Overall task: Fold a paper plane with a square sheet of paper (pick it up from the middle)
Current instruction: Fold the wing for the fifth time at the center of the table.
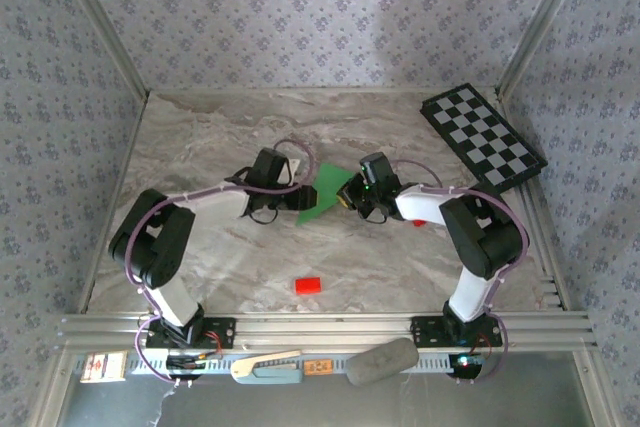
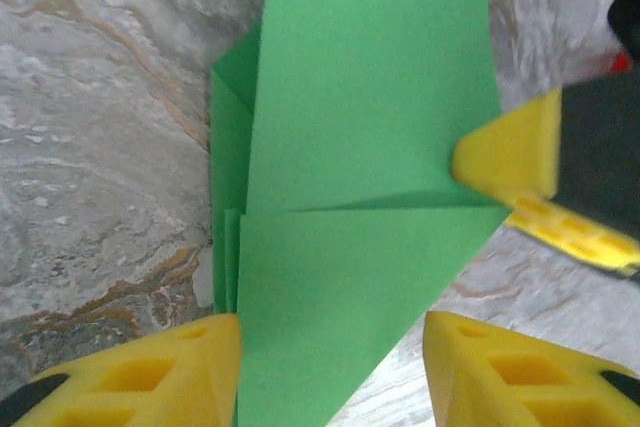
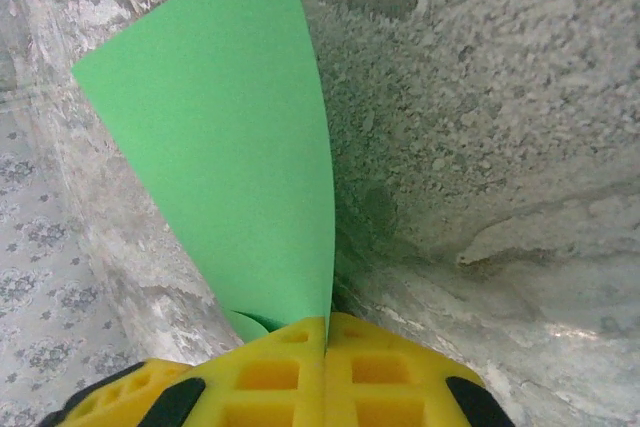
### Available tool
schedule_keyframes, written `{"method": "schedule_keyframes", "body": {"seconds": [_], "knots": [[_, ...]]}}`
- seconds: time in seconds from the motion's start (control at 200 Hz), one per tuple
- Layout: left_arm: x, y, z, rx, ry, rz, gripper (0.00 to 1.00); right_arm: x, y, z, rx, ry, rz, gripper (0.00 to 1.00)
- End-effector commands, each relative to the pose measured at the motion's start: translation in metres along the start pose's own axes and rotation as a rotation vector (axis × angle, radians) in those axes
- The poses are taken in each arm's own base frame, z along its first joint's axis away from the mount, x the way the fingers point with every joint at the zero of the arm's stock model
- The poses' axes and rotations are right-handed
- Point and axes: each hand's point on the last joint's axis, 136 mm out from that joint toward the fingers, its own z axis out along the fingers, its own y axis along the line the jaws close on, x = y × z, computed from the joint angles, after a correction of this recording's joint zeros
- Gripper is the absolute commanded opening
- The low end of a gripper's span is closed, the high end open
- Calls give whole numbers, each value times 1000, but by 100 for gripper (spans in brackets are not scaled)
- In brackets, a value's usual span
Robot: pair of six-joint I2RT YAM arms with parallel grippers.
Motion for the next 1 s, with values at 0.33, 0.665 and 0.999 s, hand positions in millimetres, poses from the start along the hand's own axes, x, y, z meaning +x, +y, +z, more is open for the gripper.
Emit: {"method": "schedule_keyframes", "body": {"seconds": [0.33,0.665,0.999], "knots": [[10,-15,11,-195,-103,532,54,-3,14,-12,17,6,63,4],[16,-9,20,-295,-113,654,51,-1,16,-14,14,37,109,5],[25,-8,27,-282,-111,700,44,1,17,-15,21,51,130,6]]}}
